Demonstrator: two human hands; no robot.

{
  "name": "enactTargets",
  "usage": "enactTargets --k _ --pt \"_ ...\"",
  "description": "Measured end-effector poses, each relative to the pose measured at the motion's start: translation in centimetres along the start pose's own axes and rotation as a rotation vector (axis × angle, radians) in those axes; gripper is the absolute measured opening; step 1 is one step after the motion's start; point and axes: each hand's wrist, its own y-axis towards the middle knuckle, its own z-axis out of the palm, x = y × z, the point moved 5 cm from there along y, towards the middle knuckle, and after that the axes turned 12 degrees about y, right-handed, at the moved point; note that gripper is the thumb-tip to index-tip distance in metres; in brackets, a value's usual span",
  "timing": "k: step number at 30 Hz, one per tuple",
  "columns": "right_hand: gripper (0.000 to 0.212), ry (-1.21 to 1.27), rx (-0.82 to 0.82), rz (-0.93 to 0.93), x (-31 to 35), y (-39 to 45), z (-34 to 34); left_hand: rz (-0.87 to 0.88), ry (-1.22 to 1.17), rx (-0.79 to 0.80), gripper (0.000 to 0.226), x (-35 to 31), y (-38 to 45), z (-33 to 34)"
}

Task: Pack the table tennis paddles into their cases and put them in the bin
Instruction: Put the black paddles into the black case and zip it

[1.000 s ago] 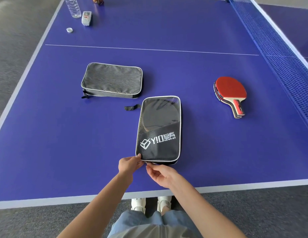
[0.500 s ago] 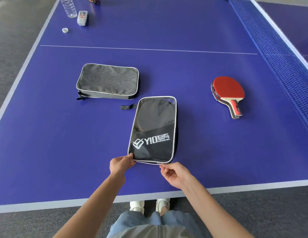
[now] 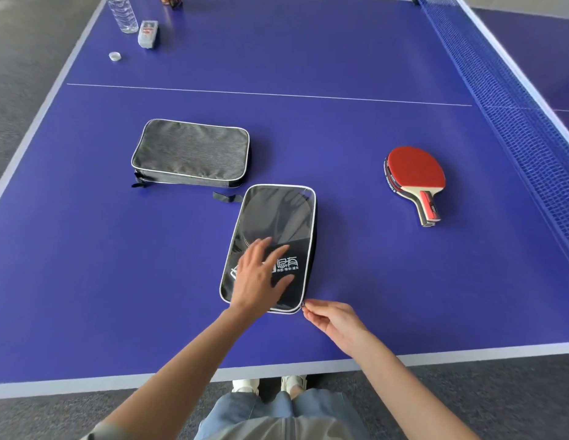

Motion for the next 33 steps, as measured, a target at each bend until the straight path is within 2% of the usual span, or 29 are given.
enactTargets --k 3,7,14,23,27,31,33 --pt "0.017 -0.029 0.004 0.018 0.0 0.3 -0.5 0.073 0.163 0.146 0.057 -2.0 2.0 2.8" --pt "0.012 0.011 -0.017 0.062 -0.4 0.9 -0.9 0.107 0.378 0.105 0.055 -1.6 1.8 4.3" --pt "0.017 0.321 -0.035 0.177 1.9 2.6 -0.7 0.117 0.42 0.056 0.054 -2.3 2.0 4.8" --pt "0.017 0.298 0.005 0.029 8.4 6.3 3.5 0.114 0.445 0.048 0.055 -2.3 2.0 4.6" --pt "0.023 0.148 0.079 -0.072 8.6 6.7 3.1 0.106 0.431 0.048 0.055 -2.3 2.0 4.3" --pt "0.024 -0.216 0.153 -0.292 9.7 6.6 3.0 0.063 0.403 0.032 0.054 -2.3 2.4 3.8" --pt "0.017 -0.384 0.158 -0.399 10.4 6.4 3.0 0.029 0.358 0.036 0.054 -2.5 3.2 3.7"
